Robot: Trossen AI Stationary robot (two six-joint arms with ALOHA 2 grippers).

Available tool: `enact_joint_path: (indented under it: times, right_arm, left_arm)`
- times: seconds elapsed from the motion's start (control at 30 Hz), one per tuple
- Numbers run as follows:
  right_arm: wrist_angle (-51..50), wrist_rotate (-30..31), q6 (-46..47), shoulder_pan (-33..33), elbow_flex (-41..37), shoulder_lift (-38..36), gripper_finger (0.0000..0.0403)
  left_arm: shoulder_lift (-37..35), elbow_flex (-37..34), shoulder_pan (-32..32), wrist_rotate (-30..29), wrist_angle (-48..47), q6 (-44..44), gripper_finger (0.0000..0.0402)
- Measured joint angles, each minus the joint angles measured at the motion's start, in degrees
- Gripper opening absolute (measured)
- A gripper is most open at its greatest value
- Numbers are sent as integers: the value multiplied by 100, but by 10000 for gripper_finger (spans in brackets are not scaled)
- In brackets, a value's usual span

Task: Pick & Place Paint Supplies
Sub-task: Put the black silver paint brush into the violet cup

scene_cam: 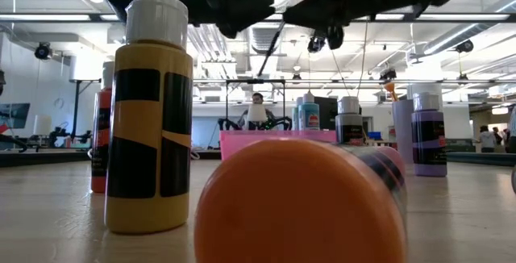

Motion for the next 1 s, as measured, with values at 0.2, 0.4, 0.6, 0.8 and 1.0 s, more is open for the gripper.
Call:
enact_joint_path:
  times: [0.2, 0.4, 0.6, 0.8, 1.0]
  right_arm:
    - [-1493, 346, 128, 7, 0, -1093, 13]
    - [-3096, 1592, 480, 8, 0, -2323, 13]
    - [-4157, 3232, 554, 4, 0, -3080, 13]
    - [-4647, 4169, 682, 4, 0, -3235, 13]
    - [-4830, 4484, 875, 4, 0, -3238, 13]
  left_arm:
    - [-530, 0, 4, -1083, -1183, 346, 231]
    - [-648, 0, 11, -1977, -1573, 427, 232]
    - [-583, 0, 4, -1986, -1580, 427, 232]
    - [-583, 0, 7, -1988, -1574, 414, 232]
    - [-583, 0, 7, -1985, -1576, 401, 232]
